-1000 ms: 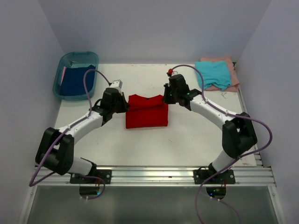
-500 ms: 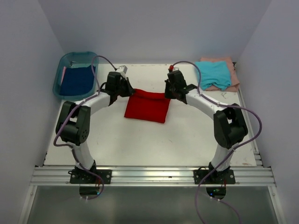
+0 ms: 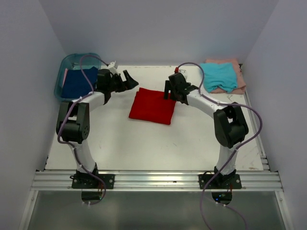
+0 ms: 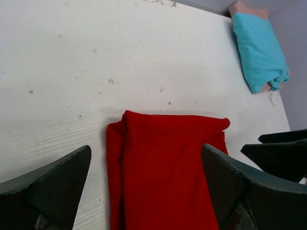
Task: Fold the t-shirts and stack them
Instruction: Put the neatly folded tshirt into the corner of the board with the right arm
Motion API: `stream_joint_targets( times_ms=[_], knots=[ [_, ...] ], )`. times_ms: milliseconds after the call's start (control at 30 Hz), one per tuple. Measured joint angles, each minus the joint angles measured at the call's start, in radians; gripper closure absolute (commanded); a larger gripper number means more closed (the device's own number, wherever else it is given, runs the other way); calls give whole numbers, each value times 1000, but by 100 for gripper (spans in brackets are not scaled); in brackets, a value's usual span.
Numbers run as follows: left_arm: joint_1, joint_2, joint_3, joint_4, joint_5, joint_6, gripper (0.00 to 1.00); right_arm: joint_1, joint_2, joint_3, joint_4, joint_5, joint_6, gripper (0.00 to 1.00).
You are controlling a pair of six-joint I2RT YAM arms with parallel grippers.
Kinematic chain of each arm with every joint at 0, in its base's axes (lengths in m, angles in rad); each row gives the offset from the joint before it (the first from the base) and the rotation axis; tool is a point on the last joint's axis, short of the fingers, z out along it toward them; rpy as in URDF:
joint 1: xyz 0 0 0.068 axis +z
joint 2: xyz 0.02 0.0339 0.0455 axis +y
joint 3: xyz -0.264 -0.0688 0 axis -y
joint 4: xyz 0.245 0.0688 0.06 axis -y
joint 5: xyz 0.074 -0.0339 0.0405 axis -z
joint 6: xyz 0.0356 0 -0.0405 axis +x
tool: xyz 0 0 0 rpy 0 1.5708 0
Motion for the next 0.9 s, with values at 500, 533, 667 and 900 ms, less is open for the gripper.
stream_joint_targets(
  times_ms=[500,533,667,900],
  knots=[
    [-18,-186,-271,120,224,-89,12,5,-250,-392,247,-419,64,38],
    [-27,-167,-271,145,252,-107,12,5,-249,-403,253,-435,71,27],
    [-69,-92,-268,238,345,-177,11,2,-245,-458,281,-463,89,7],
    [-130,7,-192,224,403,-189,12,-28,-247,-573,321,-449,121,3]
  ],
)
